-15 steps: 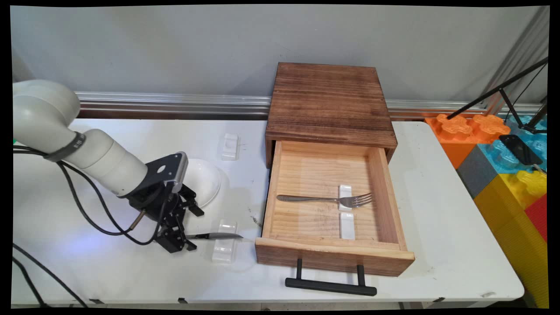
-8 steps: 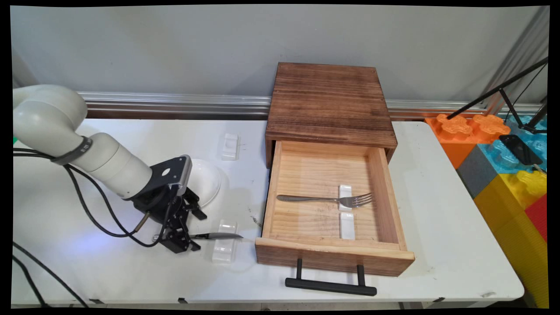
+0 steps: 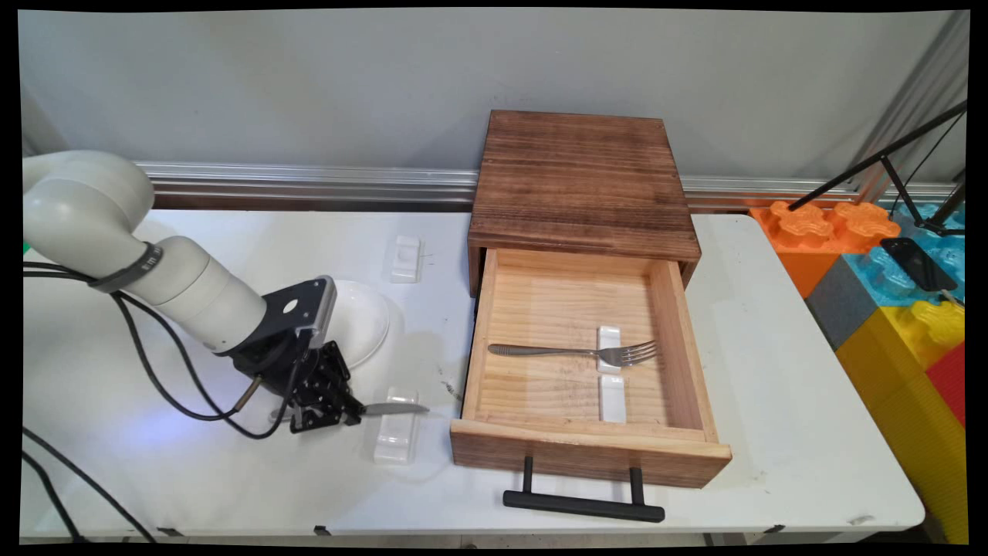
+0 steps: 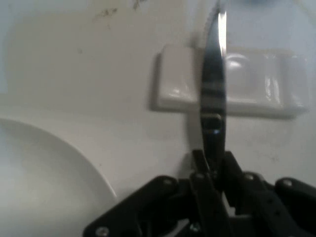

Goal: Place the picked object into the drawer

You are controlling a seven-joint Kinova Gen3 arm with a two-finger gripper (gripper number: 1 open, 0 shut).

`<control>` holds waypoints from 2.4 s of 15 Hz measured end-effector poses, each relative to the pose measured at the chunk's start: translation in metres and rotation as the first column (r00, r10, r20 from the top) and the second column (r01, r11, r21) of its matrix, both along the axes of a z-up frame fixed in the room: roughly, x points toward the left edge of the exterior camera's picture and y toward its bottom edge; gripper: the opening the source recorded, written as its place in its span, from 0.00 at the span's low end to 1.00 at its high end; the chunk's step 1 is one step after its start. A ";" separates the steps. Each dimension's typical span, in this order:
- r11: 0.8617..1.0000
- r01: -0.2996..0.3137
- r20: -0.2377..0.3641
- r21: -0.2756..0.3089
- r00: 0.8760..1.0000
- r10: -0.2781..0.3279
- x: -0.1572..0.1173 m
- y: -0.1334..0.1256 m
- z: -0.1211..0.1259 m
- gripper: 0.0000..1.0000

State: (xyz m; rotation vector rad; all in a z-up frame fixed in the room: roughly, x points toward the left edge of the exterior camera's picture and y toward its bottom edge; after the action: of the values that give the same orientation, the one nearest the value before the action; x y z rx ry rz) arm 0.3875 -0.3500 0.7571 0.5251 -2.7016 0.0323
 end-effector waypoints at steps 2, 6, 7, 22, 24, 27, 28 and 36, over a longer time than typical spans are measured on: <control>1.000 0.001 0.000 0.003 1.000 -0.001 0.000 0.001 0.002 0.00; 1.000 -0.002 -0.005 0.010 1.000 0.002 0.001 0.001 0.009 0.00; 1.000 -0.003 -0.007 0.010 1.000 0.003 0.001 0.001 0.013 0.00; 1.000 0.024 -0.043 0.007 0.999 -0.023 0.030 -0.009 0.124 0.00; 1.000 0.022 -0.044 0.003 0.999 -0.022 0.033 -0.011 0.140 0.00; 1.000 0.014 -0.048 -0.006 0.999 -0.014 0.036 -0.016 0.171 0.00; 1.000 0.009 -0.049 -0.010 0.999 -0.009 0.036 -0.018 0.180 0.00; 0.998 -0.020 -0.067 -0.056 0.998 0.016 0.011 -0.042 0.236 0.00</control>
State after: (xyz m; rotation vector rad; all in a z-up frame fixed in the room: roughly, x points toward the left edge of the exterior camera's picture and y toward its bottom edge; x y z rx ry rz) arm 0.3987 -0.3922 0.9926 0.5242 -2.6229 0.0947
